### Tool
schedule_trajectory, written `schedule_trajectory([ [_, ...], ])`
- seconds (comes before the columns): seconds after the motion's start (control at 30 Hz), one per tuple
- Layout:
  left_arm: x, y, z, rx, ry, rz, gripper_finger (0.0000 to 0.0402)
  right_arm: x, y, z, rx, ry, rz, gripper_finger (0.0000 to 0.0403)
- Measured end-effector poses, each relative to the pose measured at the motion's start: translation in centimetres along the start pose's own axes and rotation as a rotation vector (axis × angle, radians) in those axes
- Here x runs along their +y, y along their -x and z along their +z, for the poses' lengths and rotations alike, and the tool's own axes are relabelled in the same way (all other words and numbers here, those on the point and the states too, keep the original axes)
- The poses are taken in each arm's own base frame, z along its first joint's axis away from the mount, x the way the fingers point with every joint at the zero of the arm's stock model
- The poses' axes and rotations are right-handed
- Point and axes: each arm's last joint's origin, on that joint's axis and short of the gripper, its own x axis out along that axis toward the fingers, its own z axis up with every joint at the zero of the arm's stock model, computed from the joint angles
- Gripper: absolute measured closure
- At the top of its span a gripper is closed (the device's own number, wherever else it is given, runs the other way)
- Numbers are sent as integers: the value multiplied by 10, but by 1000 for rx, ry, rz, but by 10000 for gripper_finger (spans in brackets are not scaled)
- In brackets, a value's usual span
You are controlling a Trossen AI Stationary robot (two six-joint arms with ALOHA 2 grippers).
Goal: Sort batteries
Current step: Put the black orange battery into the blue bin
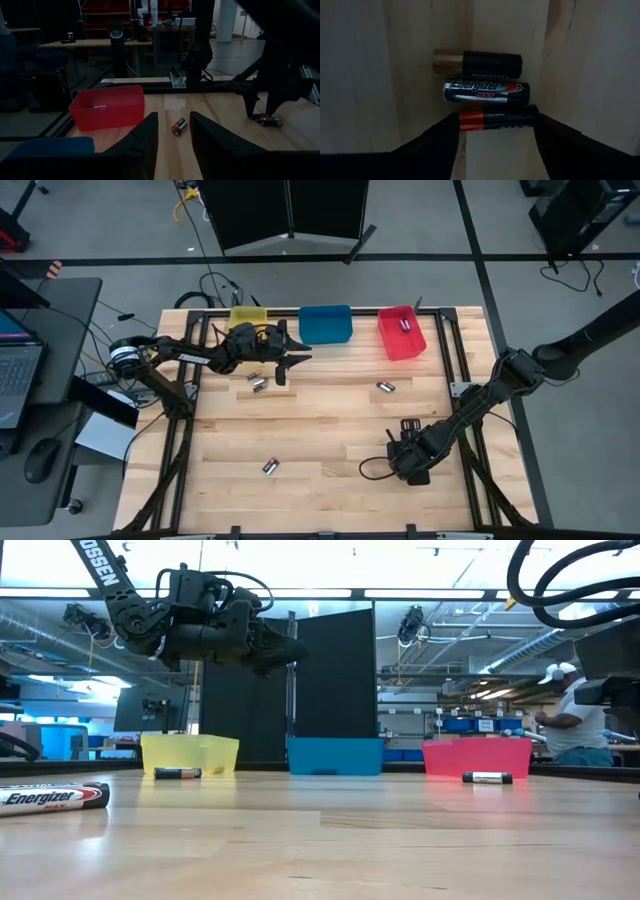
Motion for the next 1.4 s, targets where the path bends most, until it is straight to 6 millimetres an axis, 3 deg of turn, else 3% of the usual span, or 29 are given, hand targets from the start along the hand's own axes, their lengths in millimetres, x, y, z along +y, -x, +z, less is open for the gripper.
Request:
schedule_trajectory([
  [0.4, 0, 0, 0, 0, 0, 0, 282, -1, 2, 0, 29, -44, -11, 153],
  [0.8, 0, 0, 0, 0, 33, 0, 282, -26, 21, 5, 170, -80, -157, 159],
  [1.1, 0, 0, 0, -1, 167, -1, 282, -63, 43, 26, 69, -77, -281, 160],
  [1.4, 0, 0, 0, 0, 289, 0, 282, -130, 77, 50, -265, -178, -336, 161],
])
